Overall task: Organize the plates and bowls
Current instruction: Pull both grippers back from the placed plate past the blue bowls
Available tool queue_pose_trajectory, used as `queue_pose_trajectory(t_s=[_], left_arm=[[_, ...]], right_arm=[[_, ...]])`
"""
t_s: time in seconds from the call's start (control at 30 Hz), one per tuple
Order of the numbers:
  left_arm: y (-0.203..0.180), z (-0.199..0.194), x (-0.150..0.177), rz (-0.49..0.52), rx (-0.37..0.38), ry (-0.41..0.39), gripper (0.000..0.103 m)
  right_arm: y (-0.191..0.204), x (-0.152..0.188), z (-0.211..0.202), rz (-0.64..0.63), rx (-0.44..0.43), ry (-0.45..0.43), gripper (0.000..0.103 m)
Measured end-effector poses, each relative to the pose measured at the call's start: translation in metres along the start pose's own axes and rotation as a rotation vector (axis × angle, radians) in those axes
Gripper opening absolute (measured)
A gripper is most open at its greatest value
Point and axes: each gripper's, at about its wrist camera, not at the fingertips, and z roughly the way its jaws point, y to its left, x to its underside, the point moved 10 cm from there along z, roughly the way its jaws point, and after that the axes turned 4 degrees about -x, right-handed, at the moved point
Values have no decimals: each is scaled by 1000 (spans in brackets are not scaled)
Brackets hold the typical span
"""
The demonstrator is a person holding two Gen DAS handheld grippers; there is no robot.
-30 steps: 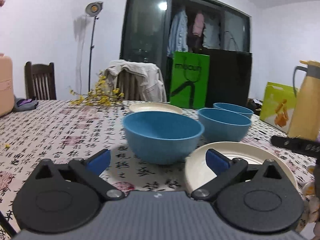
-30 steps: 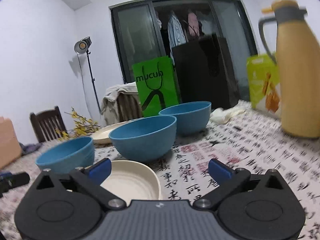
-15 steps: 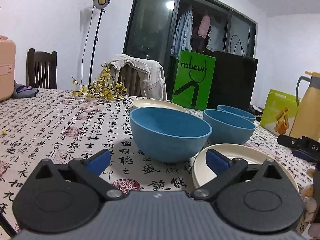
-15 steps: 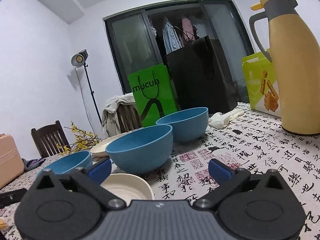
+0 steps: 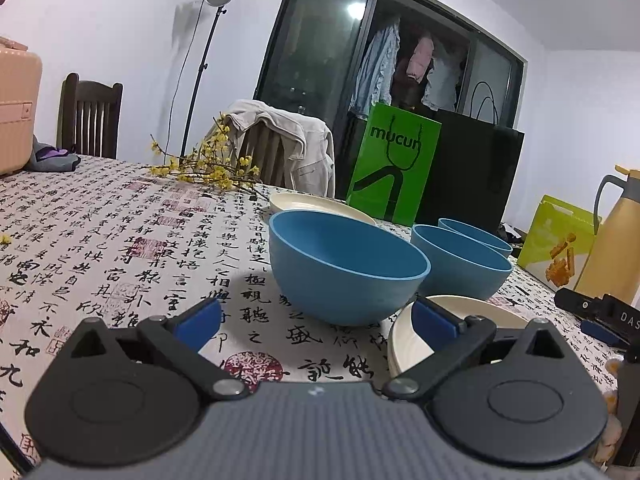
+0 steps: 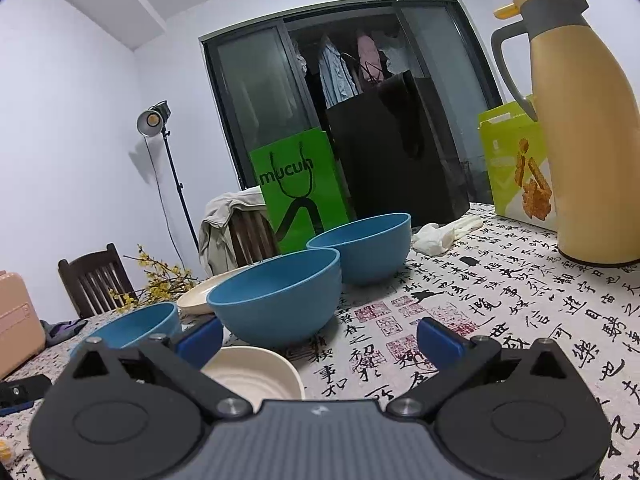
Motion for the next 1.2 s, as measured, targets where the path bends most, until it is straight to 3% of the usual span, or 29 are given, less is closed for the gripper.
queue_pose_trajectory(t_s=[0.27, 0.63, 0.83, 1.2], left_arm=[[3, 7, 3, -14, -5, 45, 103], [3, 8, 4, -27, 10, 48, 103], [1, 2, 1, -16, 11, 1, 103], [2, 2, 0, -13, -6, -2, 103]], right_arm=[[-1, 5, 9, -4, 19, 61, 103], [-3, 2, 2, -8, 52, 16, 103], [-1, -1, -5, -29, 60, -28, 103], [1, 1, -1, -59, 99, -1, 103]])
